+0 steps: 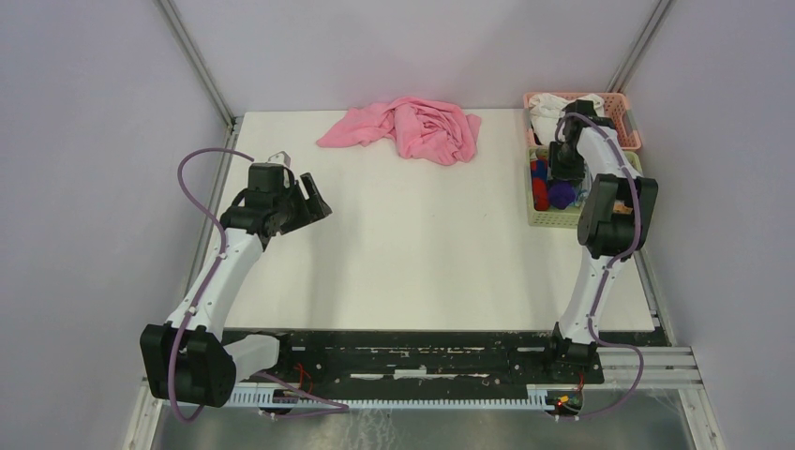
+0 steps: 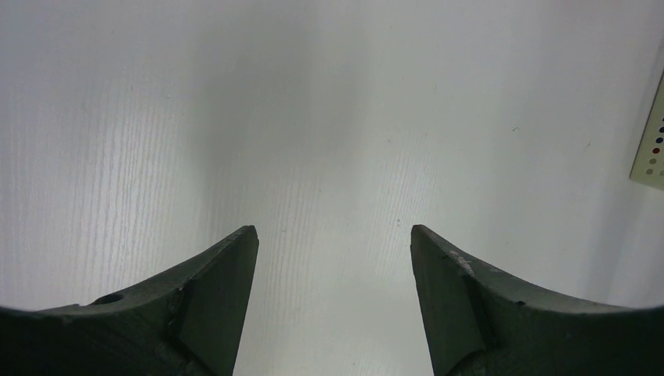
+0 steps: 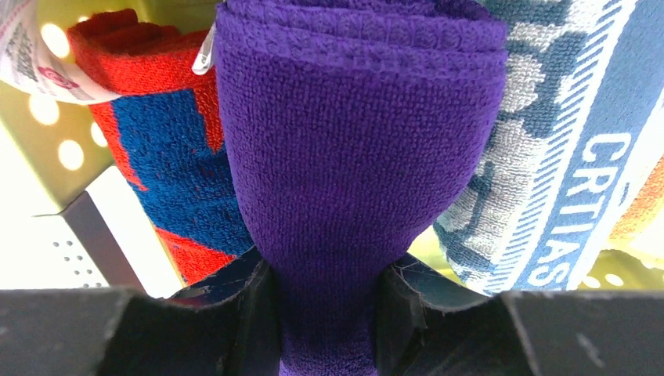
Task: Roll the towels
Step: Place the towel in the bin.
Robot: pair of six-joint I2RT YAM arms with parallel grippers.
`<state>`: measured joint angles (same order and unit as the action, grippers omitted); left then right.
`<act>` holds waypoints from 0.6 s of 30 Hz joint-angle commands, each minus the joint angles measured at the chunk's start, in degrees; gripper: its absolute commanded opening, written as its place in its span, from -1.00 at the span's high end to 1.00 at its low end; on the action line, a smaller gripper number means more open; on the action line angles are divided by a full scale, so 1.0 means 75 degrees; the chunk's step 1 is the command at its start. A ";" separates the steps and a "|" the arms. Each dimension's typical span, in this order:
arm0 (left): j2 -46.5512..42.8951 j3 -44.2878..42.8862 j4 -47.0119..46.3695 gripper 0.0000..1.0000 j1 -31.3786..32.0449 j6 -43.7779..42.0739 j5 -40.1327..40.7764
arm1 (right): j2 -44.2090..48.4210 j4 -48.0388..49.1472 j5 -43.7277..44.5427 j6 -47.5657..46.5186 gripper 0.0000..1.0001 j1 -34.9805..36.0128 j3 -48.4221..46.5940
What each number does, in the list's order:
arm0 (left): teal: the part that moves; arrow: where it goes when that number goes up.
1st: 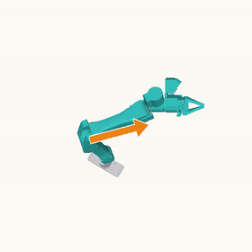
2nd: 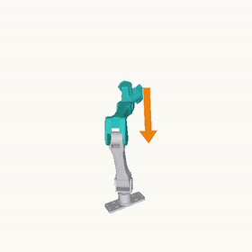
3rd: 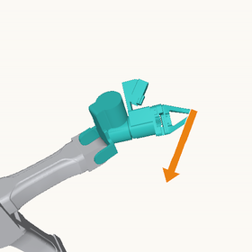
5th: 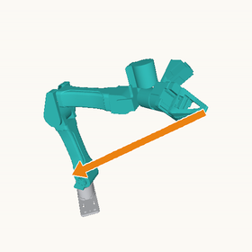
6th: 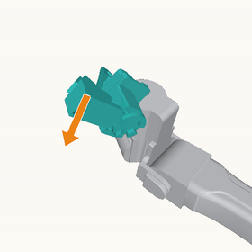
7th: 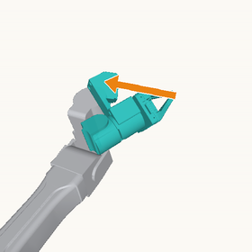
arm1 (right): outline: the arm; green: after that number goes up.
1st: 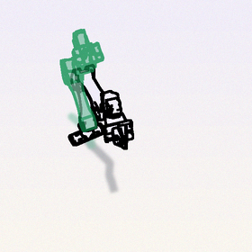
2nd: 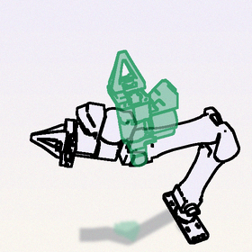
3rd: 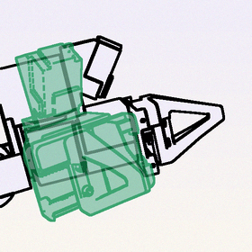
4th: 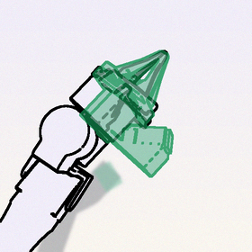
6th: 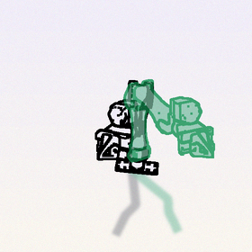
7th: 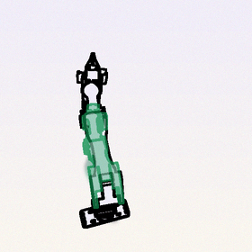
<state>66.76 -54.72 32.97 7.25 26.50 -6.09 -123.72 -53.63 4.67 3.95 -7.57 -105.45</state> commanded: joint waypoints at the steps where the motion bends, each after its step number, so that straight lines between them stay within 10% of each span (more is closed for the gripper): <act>1: -0.0019 -0.0028 -0.0097 -0.58 -0.0006 -0.0416 0.0088 | 0.0157 0.0095 -0.0758 0.0394 0.34 0.0091 0.0324; 18: -0.0033 -0.0005 -0.0109 -0.58 -0.0015 -0.0416 0.0104 | 0.1031 0.0002 -0.0786 0.0530 -0.27 0.0087 0.0461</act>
<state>66.76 -54.72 32.97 7.22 26.50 -6.07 -119.68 -53.60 0.40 6.63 -7.46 -103.11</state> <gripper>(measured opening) 0.787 0.620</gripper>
